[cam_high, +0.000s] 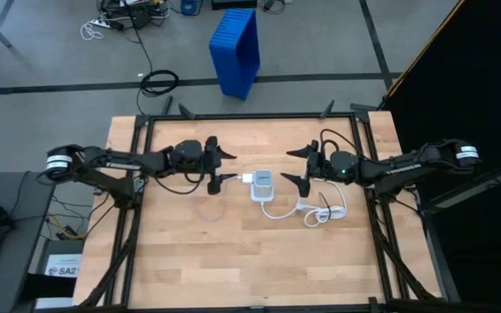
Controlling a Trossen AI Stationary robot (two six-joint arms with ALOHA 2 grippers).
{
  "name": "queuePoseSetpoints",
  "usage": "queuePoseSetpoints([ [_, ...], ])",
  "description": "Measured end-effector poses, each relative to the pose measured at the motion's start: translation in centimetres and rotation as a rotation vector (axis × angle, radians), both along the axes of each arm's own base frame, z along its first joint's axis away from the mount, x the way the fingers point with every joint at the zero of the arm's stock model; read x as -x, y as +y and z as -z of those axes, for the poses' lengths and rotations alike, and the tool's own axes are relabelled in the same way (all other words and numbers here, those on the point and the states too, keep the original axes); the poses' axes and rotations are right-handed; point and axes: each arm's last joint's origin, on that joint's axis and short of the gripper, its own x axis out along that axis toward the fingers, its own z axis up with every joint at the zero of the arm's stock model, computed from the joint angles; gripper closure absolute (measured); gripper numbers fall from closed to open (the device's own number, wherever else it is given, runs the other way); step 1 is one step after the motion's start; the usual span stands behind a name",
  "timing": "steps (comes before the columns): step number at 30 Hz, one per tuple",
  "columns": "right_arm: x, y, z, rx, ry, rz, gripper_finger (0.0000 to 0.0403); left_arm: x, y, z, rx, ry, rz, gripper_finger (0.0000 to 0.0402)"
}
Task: Plug in charger
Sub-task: Remove the white charger adapter from the white outlet extension
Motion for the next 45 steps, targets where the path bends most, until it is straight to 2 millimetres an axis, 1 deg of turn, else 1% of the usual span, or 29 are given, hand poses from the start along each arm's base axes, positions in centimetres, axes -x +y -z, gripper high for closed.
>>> queuePoseSetpoints([
  [3, -0.2, 0.0, -0.1, -0.014, -0.031, -0.002, 0.0057, -0.2, 0.2, 0.2, -0.007, -0.006, -0.013, 0.0137],
  [11, -0.8, 0.1, 0.4, -0.014, -0.038, -0.007, 0.0057, -0.3, 0.3, 0.0, -0.012, -0.032, -0.018, 0.0137],
  [16, -1.7, 0.1, 1.7, -0.016, -0.023, -0.019, 0.0057, -0.3, 0.3, -0.2, -0.013, -0.048, -0.018, 0.0137],
  [18, -2.1, 0.2, 2.1, -0.021, -0.036, -0.064, 0.0057, -0.3, 0.3, -0.2, -0.001, -0.051, -0.020, 0.0137],
  [20, -2.5, 0.4, 2.2, -0.027, -0.072, -0.141, 0.0057, -0.4, 0.2, -0.3, 0.053, -0.071, 0.013, 0.0137],
  [22, -2.7, 0.5, 2.2, -0.027, -0.097, -0.178, 0.0057, -0.5, -0.1, -0.6, 0.089, -0.103, 0.087, 0.0137],
  [25, -2.9, 0.4, 2.4, -0.028, -0.095, -0.177, 0.0057, -0.5, -0.3, -0.7, 0.110, -0.115, 0.153, 0.0137],
  [28, -3.1, 0.4, 3.1, -0.042, -0.074, -0.175, 0.0057, -0.6, -0.2, -0.5, 0.130, -0.115, 0.149, 0.0137],
  [33, -4.8, 0.3, 3.8, -0.063, -0.033, -0.182, 0.0051, -1.0, -0.3, -0.1, 0.147, -0.114, 0.185, 0.0135],
  [37, -5.9, 0.3, 4.6, -0.069, 0.029, -0.192, 0.0043, -1.3, -0.4, 0.1, 0.156, -0.107, 0.205, 0.0122],
  [41, -6.4, 0.2, 4.5, -0.063, 0.025, -0.195, 0.0037, -1.4, -0.6, 0.1, 0.148, -0.107, 0.202, 0.0099],
  [45, -6.7, 0.2, 4.1, -0.055, 0.013, -0.198, 0.0040, -1.6, -0.4, 0.4, 0.132, -0.105, 0.162, 0.0081],
])
